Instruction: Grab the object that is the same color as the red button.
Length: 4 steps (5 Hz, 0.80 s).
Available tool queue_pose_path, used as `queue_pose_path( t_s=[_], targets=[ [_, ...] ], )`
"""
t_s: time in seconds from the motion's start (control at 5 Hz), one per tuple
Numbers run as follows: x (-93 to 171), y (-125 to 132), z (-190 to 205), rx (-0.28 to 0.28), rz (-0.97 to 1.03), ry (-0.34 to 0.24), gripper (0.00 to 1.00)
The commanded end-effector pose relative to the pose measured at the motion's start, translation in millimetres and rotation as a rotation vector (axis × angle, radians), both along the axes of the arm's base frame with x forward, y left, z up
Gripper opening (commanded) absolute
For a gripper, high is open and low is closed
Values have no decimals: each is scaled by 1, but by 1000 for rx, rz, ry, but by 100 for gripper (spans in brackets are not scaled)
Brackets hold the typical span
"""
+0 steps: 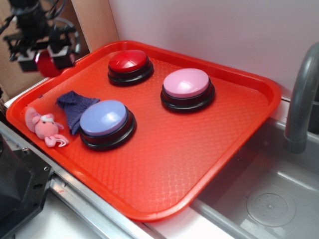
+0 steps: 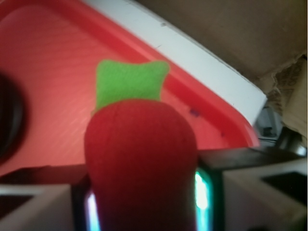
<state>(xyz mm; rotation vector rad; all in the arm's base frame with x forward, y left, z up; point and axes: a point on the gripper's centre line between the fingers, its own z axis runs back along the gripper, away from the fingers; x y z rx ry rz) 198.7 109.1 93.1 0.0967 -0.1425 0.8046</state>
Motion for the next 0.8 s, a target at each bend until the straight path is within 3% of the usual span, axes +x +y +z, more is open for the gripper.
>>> queue_pose_path(
  t_s=[0.0, 0.4, 0.6],
  targets=[
    [-2, -77, 62, -97, -344, -69, 0],
    [-13, -125, 67, -82, -546, -20, 0],
    [-18, -122, 71, -99, -516, -27, 0]
  ],
)
